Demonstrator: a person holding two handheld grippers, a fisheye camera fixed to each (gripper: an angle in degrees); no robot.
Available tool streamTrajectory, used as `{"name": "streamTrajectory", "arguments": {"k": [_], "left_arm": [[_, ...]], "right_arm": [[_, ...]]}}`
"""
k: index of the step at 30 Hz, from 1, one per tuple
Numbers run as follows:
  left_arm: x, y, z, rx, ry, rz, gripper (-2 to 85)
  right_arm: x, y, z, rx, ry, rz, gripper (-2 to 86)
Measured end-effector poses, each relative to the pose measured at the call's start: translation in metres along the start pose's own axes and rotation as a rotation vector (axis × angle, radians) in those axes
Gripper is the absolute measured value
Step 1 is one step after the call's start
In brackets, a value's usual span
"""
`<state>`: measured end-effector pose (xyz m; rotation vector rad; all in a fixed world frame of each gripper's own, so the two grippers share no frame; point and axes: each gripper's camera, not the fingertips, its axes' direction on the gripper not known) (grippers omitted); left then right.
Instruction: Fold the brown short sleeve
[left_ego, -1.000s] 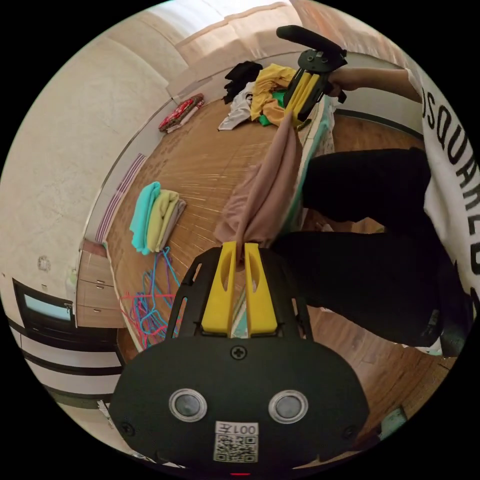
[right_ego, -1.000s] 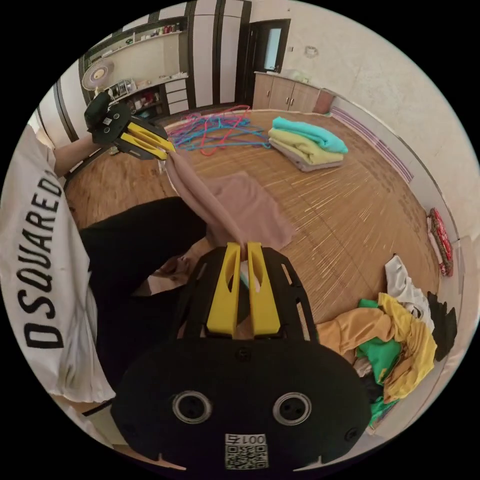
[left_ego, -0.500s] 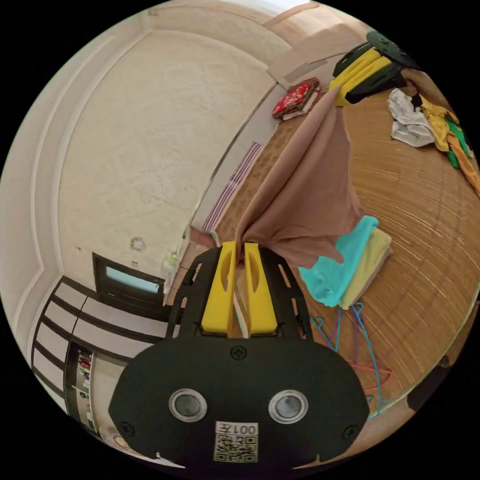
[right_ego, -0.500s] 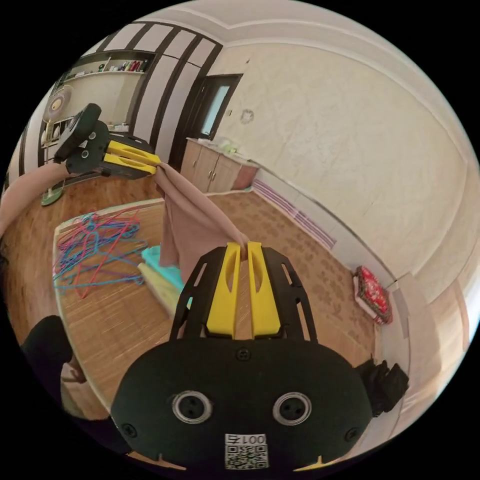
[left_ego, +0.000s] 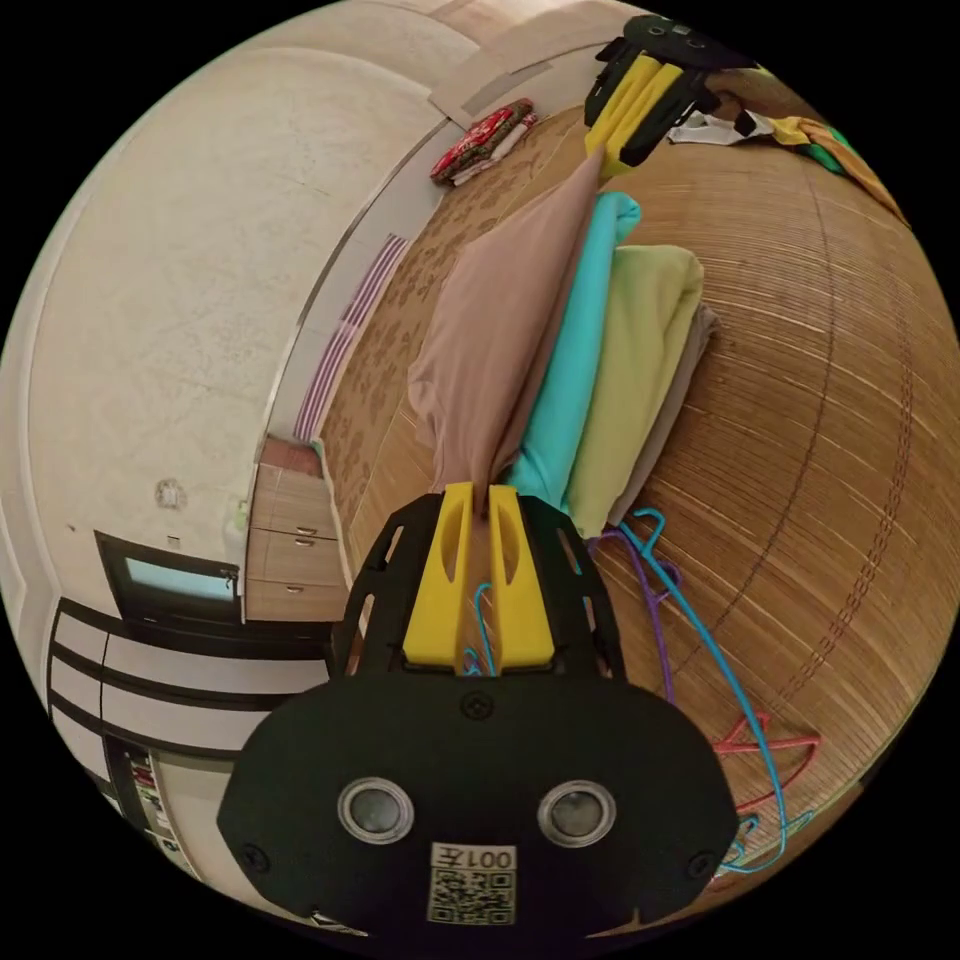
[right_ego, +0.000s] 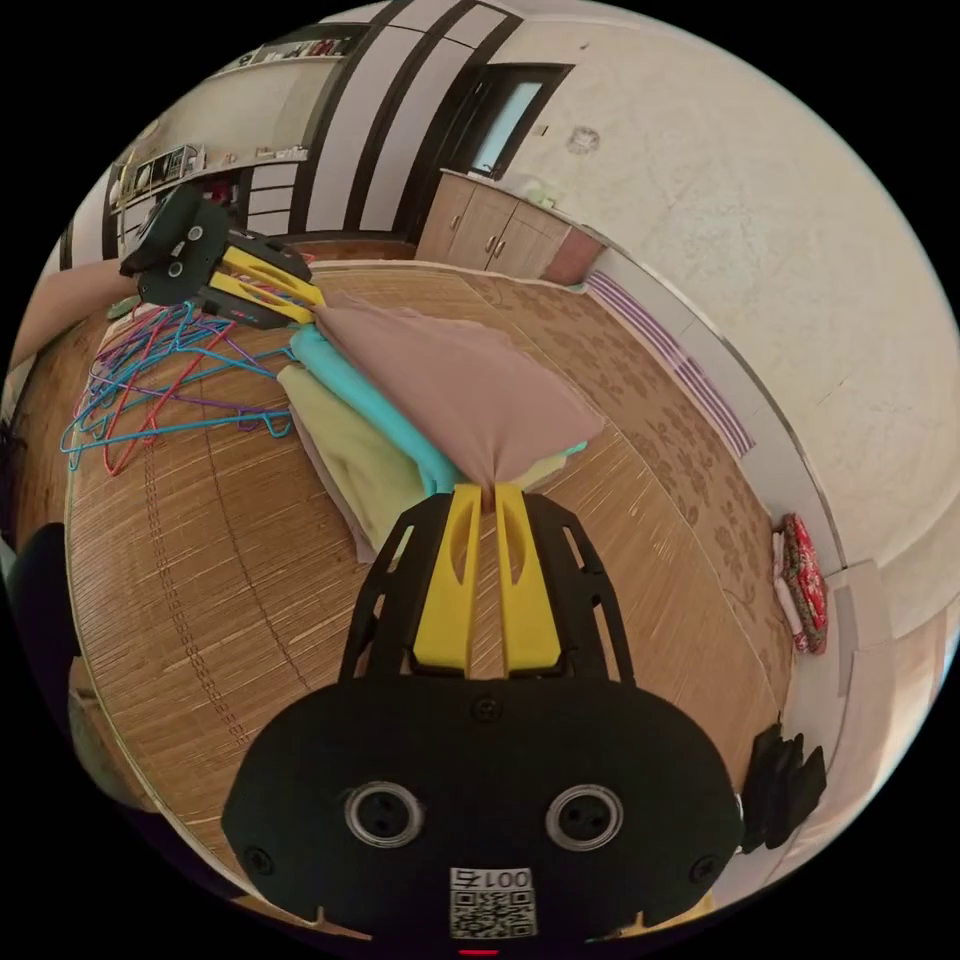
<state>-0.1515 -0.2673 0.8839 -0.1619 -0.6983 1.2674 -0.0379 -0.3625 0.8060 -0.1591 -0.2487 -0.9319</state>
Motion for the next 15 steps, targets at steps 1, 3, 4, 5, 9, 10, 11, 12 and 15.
{"name": "streamTrajectory", "arguments": {"k": [1, 3, 4, 5, 9, 10, 11, 12, 15], "left_arm": [[-0.004, -0.001, -0.004, 0.009, -0.011, -0.013, 0.0], [-0.013, -0.001, -0.008, 0.019, 0.003, -0.049, -0.5], [-0.019, 0.0, -0.011, 0.035, 0.019, -0.074, -0.7], [-0.021, 0.0, -0.011, 0.042, 0.031, -0.081, -0.8], [-0.033, 0.003, -0.016, 0.059, 0.057, -0.139, -1.0], [-0.038, 0.004, -0.02, 0.077, 0.078, -0.152, -1.0], [-0.04, 0.004, -0.022, 0.081, 0.087, -0.155, -1.0], [-0.043, 0.006, -0.022, 0.084, 0.098, -0.164, -1.0], [-0.051, 0.009, -0.011, 0.006, 0.172, -0.23, -1.0]], "right_arm": [[0.001, 0.002, -0.005, 0.018, 0.02, -0.001, 1.9], [0.004, 0.004, -0.011, 0.028, 0.031, 0.003, 1.7], [0.005, 0.005, -0.013, 0.034, 0.02, -0.001, 1.6], [0.006, 0.006, -0.013, 0.029, 0.013, -0.004, 1.6], [0.005, 0.013, -0.014, 0.036, 0.022, -0.017, 1.5], [0.005, 0.014, -0.017, 0.044, 0.008, -0.02, 1.5], [0.006, 0.015, -0.019, 0.048, 0.007, -0.018, 1.5], [0.007, 0.018, -0.02, 0.058, 0.012, -0.012, 1.6], [0.008, 0.028, -0.002, -0.033, -0.042, -0.044, 2.1]]}}
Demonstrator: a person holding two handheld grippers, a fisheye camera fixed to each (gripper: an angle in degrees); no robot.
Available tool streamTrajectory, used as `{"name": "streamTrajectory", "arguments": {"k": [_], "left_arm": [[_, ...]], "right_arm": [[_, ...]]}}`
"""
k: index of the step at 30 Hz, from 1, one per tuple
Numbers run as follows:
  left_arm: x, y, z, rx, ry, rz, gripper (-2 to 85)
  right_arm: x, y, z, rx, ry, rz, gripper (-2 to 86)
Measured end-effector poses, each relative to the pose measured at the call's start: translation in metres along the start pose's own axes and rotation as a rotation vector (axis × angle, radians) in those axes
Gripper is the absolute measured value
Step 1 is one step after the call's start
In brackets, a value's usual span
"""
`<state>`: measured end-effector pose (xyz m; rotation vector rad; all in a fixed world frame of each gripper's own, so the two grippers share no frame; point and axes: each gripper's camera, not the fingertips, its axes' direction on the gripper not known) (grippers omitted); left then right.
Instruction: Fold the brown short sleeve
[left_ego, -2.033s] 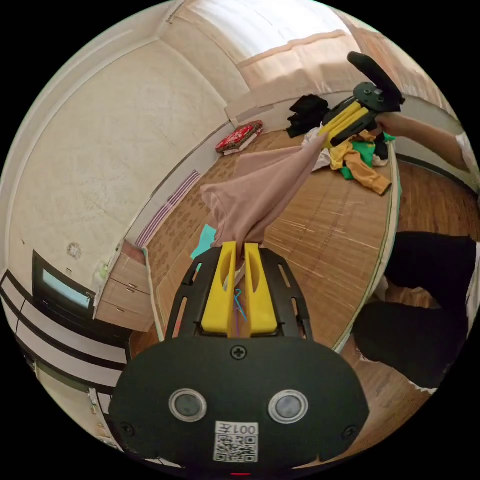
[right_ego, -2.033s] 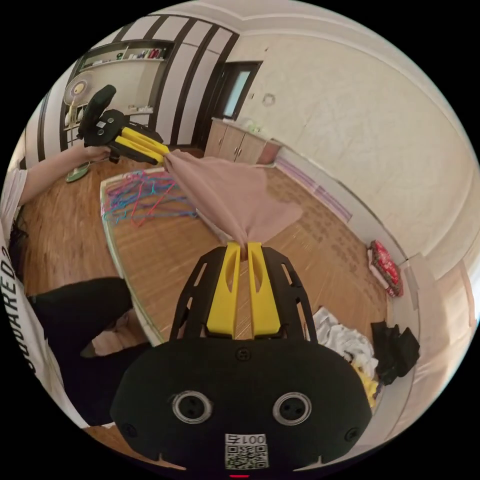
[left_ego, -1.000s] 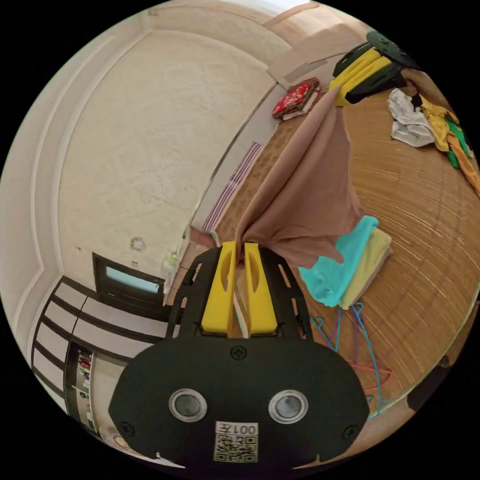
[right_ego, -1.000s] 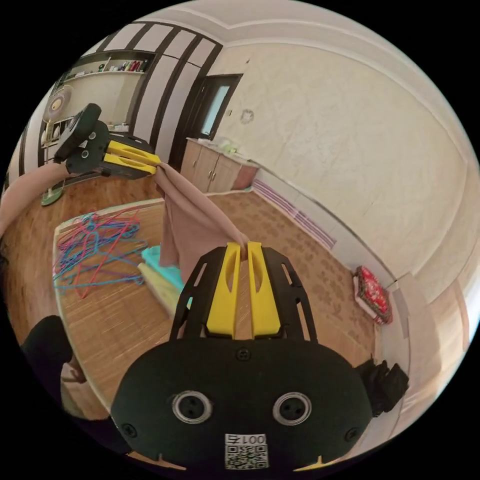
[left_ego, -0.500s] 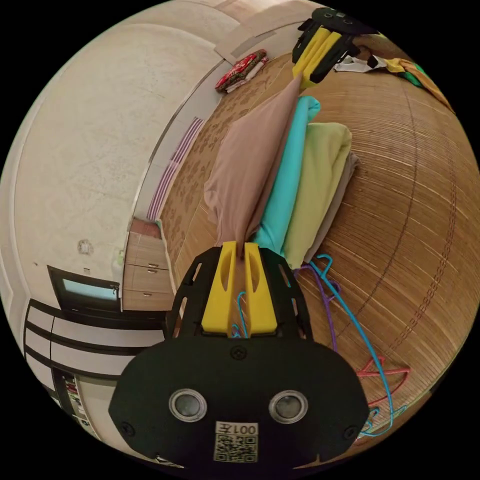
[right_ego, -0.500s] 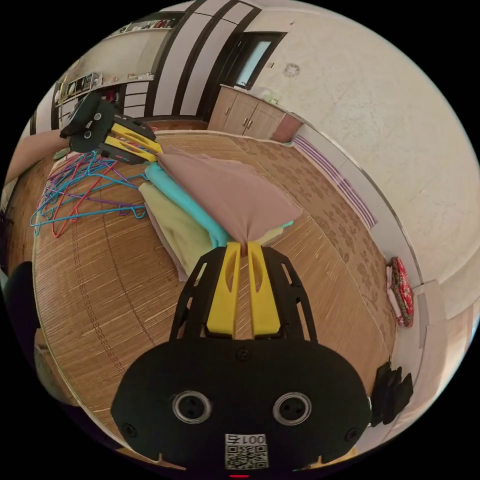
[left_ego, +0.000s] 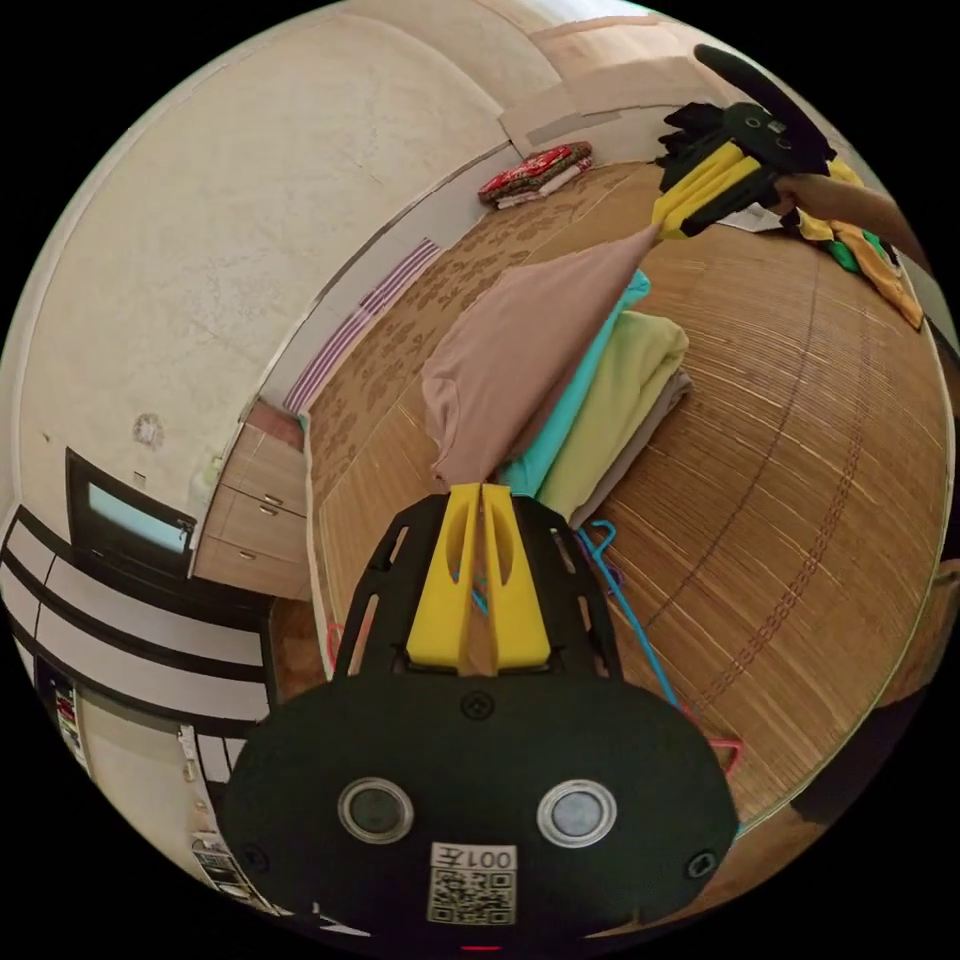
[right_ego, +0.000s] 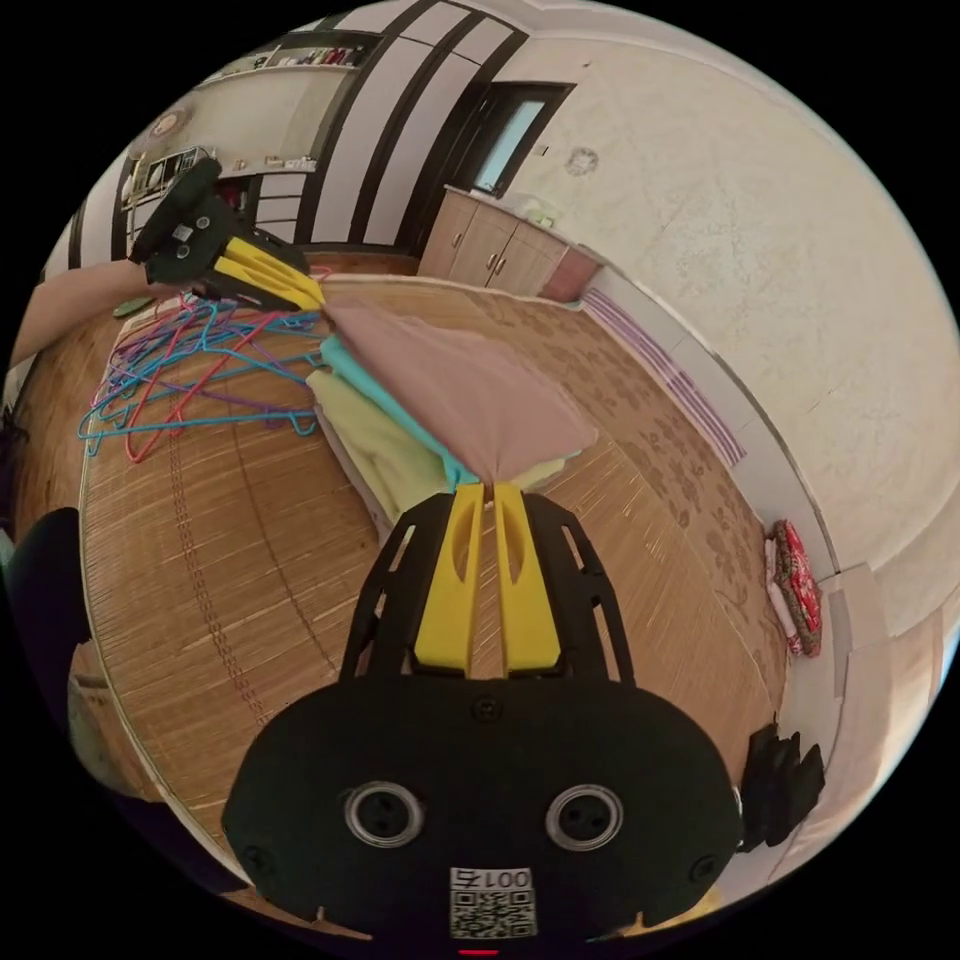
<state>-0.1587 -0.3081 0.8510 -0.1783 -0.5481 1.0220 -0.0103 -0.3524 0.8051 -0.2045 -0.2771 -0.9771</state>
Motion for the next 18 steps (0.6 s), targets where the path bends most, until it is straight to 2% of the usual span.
{"name": "streamTrajectory", "arguments": {"k": [5, 7, 11, 13, 16, 18], "left_arm": [[-0.007, 0.024, -0.005, -0.067, 0.127, -0.156, -1.0], [-0.006, 0.04, -0.019, -0.069, 0.279, -0.265, -1.0], [0.015, 0.055, -0.042, -0.087, 0.443, -0.39, -0.9], [0.044, 0.051, -0.057, -0.112, 0.457, -0.374, -0.9], [0.095, 0.03, -0.076, -0.133, 0.365, -0.275, -1.0], [0.127, 0.015, -0.083, -0.13, 0.391, -0.219, -1.0]], "right_arm": [[0.001, 0.039, -0.009, -0.034, 0.032, 0.043, 3.0], [0.004, 0.07, -0.031, -0.035, 0.032, 0.105, 2.6], [0.011, 0.136, -0.069, -0.099, 0.042, 0.234, 3.0], [0.016, 0.188, -0.094, -0.174, 0.051, 0.337, 4.2], [0.016, 0.253, -0.117, -0.333, 0.101, 0.431, 5.1], [0.015, 0.289, -0.13, -0.401, 0.133, 0.483, 5.8]]}}
